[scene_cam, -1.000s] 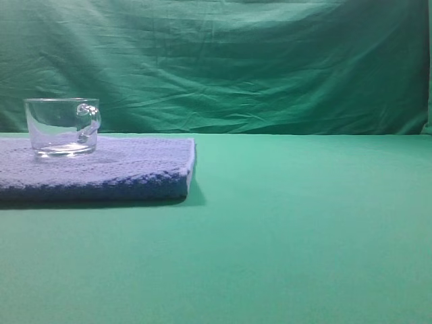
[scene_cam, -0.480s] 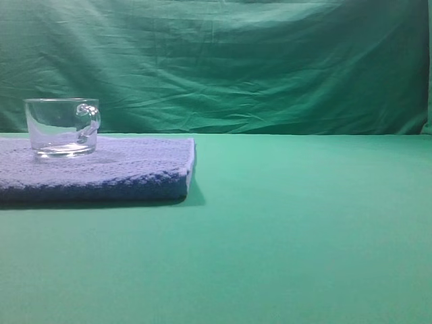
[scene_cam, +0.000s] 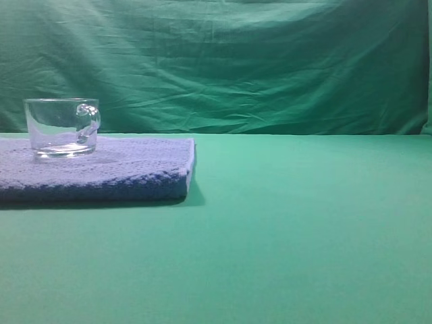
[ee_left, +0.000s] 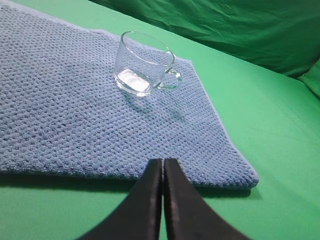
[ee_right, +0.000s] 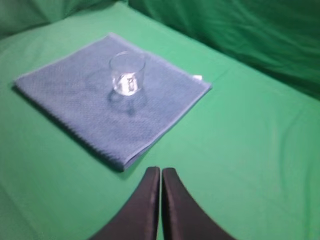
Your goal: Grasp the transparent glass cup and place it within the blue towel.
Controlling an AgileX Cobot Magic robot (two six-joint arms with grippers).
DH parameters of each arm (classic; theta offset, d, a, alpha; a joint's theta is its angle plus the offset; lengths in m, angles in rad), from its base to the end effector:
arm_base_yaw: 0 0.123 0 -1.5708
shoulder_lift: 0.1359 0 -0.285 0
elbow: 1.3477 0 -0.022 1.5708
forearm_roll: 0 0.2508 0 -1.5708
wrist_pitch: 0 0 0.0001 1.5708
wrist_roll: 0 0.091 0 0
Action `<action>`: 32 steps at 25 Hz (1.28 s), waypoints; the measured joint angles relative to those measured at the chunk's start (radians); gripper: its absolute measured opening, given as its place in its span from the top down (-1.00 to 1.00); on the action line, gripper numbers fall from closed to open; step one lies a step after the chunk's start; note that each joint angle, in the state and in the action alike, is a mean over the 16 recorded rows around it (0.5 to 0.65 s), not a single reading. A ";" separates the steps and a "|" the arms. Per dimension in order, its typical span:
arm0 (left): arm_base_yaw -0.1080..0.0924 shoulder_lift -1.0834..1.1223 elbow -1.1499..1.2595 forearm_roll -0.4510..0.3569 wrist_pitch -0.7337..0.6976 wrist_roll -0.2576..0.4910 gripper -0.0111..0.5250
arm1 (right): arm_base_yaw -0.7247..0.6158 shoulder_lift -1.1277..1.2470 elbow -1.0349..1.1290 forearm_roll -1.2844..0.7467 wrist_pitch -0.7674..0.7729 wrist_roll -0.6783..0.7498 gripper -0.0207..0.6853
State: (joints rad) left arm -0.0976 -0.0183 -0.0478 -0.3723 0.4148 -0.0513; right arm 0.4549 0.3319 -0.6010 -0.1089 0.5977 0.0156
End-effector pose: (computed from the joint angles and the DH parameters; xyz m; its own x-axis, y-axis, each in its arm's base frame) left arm 0.0474 -0.0181 0.1953 -0.3064 -0.3521 -0.8844 0.1305 0.9048 -0.4054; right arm 0.0574 0.0219 0.3380 -0.1831 -0.1723 -0.9679 -0.3999 0.9124 -0.0868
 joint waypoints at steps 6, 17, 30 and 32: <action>0.000 0.000 0.000 0.000 0.000 0.000 0.96 | -0.197 -0.158 0.250 0.004 -0.154 0.000 0.94; 0.000 0.000 0.000 0.000 0.000 0.000 0.96 | -0.388 -0.324 0.571 0.046 -0.260 0.003 0.94; 0.000 0.000 0.000 0.000 0.000 0.000 0.96 | -0.431 -0.340 0.628 0.072 -0.226 0.004 0.94; 0.000 0.000 0.000 0.000 0.000 0.000 0.96 | -0.431 -0.340 0.628 0.072 -0.222 0.004 0.94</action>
State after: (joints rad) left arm -0.0976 -0.0183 -0.0478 -0.3723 0.4148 -0.0513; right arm 0.0242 -0.0081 0.0273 -0.0371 0.3761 0.0195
